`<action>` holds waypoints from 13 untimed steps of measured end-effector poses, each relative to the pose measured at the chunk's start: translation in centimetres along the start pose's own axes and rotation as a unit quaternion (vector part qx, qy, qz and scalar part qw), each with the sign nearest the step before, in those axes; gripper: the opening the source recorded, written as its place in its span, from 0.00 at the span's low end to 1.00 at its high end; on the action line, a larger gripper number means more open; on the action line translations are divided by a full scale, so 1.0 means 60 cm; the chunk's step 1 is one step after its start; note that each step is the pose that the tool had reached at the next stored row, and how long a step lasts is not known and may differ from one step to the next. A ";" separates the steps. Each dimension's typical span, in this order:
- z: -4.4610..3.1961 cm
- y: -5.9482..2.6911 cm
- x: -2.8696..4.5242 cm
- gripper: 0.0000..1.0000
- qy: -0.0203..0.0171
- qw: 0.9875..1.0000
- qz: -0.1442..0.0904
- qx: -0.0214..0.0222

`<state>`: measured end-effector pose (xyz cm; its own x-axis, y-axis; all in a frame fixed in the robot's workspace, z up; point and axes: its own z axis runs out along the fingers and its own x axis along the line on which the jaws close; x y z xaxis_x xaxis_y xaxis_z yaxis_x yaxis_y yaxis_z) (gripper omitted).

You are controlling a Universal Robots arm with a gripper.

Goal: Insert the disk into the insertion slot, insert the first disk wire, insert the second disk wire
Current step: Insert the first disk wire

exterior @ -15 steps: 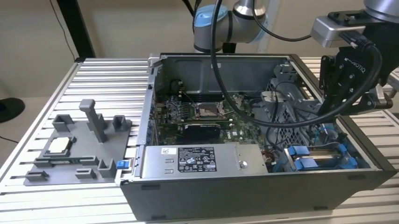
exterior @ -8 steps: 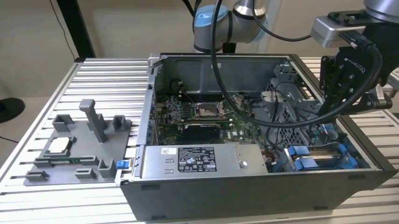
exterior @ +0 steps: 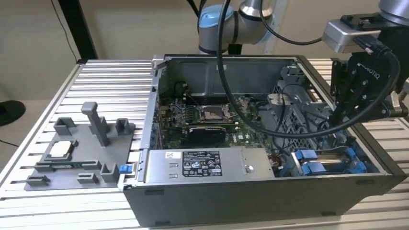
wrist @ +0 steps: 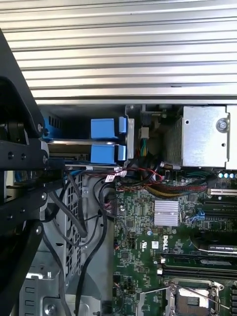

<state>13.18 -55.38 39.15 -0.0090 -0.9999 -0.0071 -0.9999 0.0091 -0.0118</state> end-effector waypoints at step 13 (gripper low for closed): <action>0.006 0.000 0.036 0.00 0.000 1.000 0.000 0.000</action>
<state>13.18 -57.57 38.77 -0.0090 -0.9999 -0.0071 -0.9999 0.0091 -0.0118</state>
